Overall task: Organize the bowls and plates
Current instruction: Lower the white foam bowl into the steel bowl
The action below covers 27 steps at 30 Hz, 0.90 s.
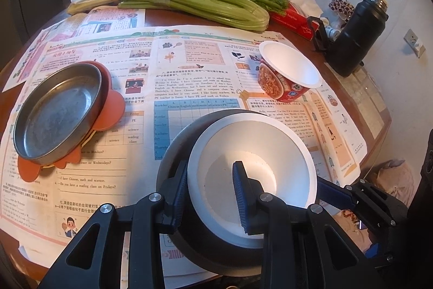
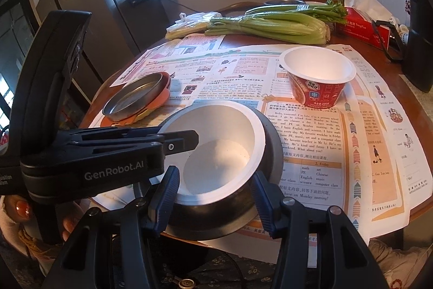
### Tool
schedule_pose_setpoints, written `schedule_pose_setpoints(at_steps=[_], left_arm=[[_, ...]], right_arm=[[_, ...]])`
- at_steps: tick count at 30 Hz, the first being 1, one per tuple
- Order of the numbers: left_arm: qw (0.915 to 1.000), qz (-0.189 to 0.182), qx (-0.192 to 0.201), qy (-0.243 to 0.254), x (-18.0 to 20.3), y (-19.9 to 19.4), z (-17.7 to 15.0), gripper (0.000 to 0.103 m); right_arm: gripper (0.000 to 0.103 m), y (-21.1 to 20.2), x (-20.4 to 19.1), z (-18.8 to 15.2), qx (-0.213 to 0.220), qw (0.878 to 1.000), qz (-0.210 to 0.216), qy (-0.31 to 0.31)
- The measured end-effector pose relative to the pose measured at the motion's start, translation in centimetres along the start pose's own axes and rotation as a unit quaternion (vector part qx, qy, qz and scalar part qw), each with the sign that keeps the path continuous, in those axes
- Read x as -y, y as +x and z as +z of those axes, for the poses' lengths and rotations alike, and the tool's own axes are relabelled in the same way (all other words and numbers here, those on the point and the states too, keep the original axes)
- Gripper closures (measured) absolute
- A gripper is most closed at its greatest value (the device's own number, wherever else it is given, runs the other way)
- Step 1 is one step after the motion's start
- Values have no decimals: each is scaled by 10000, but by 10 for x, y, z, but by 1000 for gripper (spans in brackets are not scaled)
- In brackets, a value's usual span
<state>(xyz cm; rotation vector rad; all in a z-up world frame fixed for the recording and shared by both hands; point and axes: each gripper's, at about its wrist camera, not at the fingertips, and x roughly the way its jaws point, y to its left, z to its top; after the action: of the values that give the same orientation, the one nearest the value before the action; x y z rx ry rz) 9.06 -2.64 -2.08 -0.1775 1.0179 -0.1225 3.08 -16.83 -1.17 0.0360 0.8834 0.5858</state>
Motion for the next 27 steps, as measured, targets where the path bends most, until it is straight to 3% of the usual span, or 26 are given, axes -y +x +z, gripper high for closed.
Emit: schedule_pose_setpoints(at_steps=[27], left_arm=[[9990,52,442,38,2,-38,-6,68]], right_arm=[[49,-24,4,6,434,9981,-435,-35]])
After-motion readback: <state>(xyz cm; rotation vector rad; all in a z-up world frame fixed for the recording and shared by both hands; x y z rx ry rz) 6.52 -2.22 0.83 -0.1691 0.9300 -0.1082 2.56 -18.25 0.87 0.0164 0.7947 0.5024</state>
